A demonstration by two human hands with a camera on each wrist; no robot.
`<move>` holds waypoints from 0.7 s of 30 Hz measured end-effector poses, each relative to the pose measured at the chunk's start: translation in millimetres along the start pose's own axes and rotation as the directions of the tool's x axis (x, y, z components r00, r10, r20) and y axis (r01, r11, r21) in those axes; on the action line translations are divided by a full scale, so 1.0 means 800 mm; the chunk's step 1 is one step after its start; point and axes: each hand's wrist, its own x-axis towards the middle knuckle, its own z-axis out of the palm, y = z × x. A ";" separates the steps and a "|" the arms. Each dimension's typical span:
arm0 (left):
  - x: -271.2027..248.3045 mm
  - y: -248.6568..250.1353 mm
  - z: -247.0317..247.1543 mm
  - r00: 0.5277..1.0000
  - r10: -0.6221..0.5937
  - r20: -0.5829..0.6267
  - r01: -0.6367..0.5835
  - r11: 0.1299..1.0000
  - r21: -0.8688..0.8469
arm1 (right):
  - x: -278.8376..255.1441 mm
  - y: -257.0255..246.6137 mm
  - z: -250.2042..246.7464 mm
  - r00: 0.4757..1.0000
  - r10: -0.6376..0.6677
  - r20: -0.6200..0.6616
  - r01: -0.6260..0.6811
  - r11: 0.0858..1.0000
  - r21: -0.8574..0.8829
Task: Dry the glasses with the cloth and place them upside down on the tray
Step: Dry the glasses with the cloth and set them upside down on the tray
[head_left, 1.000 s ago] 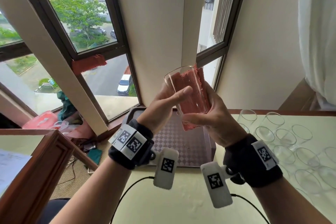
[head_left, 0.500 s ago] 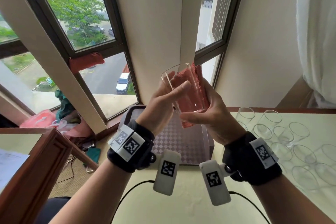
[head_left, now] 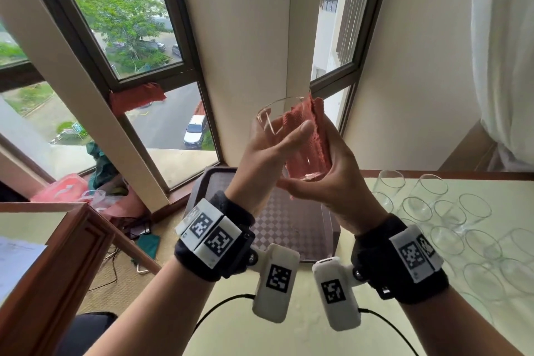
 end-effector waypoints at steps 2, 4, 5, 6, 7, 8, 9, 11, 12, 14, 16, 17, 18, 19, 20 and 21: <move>-0.003 0.002 -0.002 0.999 -0.012 0.053 0.013 1.000 -0.009 | -0.003 0.001 -0.003 0.998 0.054 0.025 -0.056 0.989 0.133; -0.004 0.006 -0.004 0.991 -0.047 0.129 0.043 0.999 0.030 | -0.004 0.003 -0.006 0.994 0.103 0.029 -0.106 0.971 0.215; -0.003 0.007 -0.006 0.988 -0.061 0.145 0.055 0.997 0.050 | -0.003 0.003 -0.007 0.993 0.117 0.023 -0.120 0.967 0.224; -0.003 0.007 -0.007 0.987 -0.068 0.144 0.059 0.996 0.062 | -0.003 0.004 -0.008 0.993 0.119 0.011 -0.119 0.970 0.214; -0.001 0.004 -0.010 0.990 -0.072 0.123 0.064 0.996 0.066 | -0.003 0.003 -0.008 0.994 0.109 -0.005 -0.106 0.977 0.186; 0.000 0.003 -0.011 0.992 -0.071 0.106 0.065 0.996 0.060 | -0.003 0.003 -0.009 0.996 0.088 -0.026 -0.084 0.987 0.140; -0.001 0.003 -0.011 0.994 -0.069 0.082 0.066 0.997 0.049 | -0.003 0.003 -0.008 0.997 0.059 -0.046 -0.056 0.996 0.074; -0.003 0.004 -0.007 0.995 -0.062 0.075 0.059 0.997 0.044 | -0.001 0.007 -0.007 0.998 -0.019 -0.061 0.015 0.997 -0.070; -0.004 0.004 -0.004 0.996 -0.060 0.069 0.056 0.997 0.062 | -0.001 0.008 -0.007 0.997 -0.055 -0.057 0.049 0.993 -0.109; -0.005 0.004 0.001 0.996 -0.035 0.087 0.027 0.996 0.091 | -0.003 0.007 -0.007 0.997 -0.063 -0.033 0.060 0.994 -0.090; -0.007 0.005 0.004 0.996 -0.004 0.090 -0.005 0.995 0.101 | -0.005 0.004 -0.008 1.000 -0.029 0.000 0.029 0.999 -0.018; -0.007 0.002 0.002 0.997 0.004 0.080 -0.010 0.997 0.082 | -0.007 0.002 -0.007 1.000 -0.002 0.012 0.002 1.000 0.028; -0.008 0.001 0.001 0.996 0.009 0.083 -0.015 0.998 0.069 | -0.009 0.002 -0.007 1.000 0.024 0.020 -0.025 0.997 0.075; -0.007 0.000 -0.001 0.997 0.007 0.082 -0.013 0.997 0.073 | -0.011 0.002 -0.007 0.999 0.044 0.029 -0.047 0.992 0.116; -0.007 -0.001 -0.004 0.996 -0.006 0.085 -0.003 0.995 0.100 | -0.011 0.004 -0.008 0.998 0.058 0.034 -0.062 0.988 0.139; -0.008 -0.001 -0.007 0.995 -0.023 0.094 0.011 0.992 0.127 | -0.011 0.005 -0.009 0.997 0.067 0.032 -0.071 0.987 0.141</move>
